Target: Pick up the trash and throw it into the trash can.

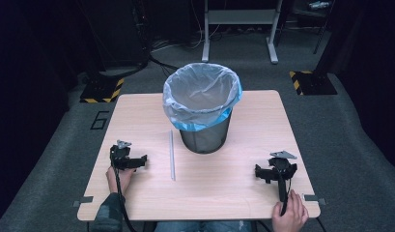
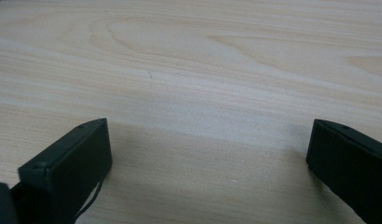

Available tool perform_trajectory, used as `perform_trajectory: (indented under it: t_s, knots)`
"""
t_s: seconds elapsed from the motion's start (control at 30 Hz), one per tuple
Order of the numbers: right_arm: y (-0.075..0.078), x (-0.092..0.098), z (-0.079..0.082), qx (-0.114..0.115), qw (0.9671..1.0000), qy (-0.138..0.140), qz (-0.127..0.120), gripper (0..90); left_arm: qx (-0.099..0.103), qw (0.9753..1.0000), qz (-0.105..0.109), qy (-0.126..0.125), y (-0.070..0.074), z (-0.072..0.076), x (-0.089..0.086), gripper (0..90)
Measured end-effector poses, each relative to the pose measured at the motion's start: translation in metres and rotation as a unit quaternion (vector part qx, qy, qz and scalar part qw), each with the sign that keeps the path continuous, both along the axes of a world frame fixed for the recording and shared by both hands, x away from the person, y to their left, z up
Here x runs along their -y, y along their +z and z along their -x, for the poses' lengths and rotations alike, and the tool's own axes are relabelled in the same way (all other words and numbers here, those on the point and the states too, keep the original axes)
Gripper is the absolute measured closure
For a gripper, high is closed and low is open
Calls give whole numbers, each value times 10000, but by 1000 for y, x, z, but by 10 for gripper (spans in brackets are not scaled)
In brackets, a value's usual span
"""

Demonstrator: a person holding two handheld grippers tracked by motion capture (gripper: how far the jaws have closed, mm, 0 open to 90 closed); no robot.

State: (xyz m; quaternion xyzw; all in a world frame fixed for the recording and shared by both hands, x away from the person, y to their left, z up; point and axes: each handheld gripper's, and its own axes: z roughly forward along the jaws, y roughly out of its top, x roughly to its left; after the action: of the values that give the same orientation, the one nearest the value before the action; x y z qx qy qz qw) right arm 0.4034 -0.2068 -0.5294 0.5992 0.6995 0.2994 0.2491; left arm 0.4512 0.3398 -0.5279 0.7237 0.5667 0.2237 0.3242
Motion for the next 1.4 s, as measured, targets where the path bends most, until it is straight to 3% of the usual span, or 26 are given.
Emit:
perform_trajectory:
  t_s: [0.3, 0.87, 1.2, 1.4]
  knots:
    - [0, 0, 0, -2, 10000, -1, -2, 0, -4, 9997, 193, -132, 6, -3, 13, 51]
    - [0, 0, 0, -1, 10000, 1, 0, 0, -50, 9977, 143, -658, 20, -18, 45, 63]
    - [0, 0, 0, -2, 10000, -1, -1, 0, -35, 9964, 214, -824, 27, -25, 63, 67]
    - [0, 0, 0, -5, 10000, -5, -4, 0, -118, 9949, 121, -995, 27, -29, 76, 71]
